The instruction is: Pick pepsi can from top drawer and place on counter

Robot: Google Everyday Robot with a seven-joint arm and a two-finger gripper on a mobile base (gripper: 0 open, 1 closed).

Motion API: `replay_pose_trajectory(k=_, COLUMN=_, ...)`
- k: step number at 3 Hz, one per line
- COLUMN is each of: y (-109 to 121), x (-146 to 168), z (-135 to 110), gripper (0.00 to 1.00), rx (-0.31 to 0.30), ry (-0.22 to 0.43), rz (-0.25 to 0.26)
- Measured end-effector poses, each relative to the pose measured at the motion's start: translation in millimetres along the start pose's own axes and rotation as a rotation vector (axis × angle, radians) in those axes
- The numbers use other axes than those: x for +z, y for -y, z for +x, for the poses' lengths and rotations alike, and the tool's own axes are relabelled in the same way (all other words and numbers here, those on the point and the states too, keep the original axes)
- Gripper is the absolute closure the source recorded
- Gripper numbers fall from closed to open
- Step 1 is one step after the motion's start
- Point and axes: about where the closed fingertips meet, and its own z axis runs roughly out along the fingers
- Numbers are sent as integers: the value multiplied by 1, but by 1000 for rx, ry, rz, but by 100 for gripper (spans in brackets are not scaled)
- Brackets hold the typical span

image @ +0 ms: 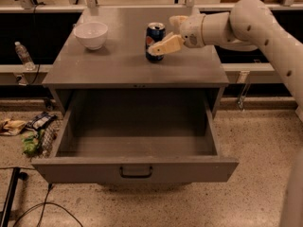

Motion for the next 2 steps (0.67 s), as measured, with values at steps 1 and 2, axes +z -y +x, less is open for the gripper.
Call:
replay_pose_trajectory(k=1, y=-18, x=-38, z=23, gripper=0, rx=39, ry=21, rz=62)
replay_pose_trajectory(k=2, y=-18, x=-34, z=22, gripper=0, rx=38, ry=18, rz=53)
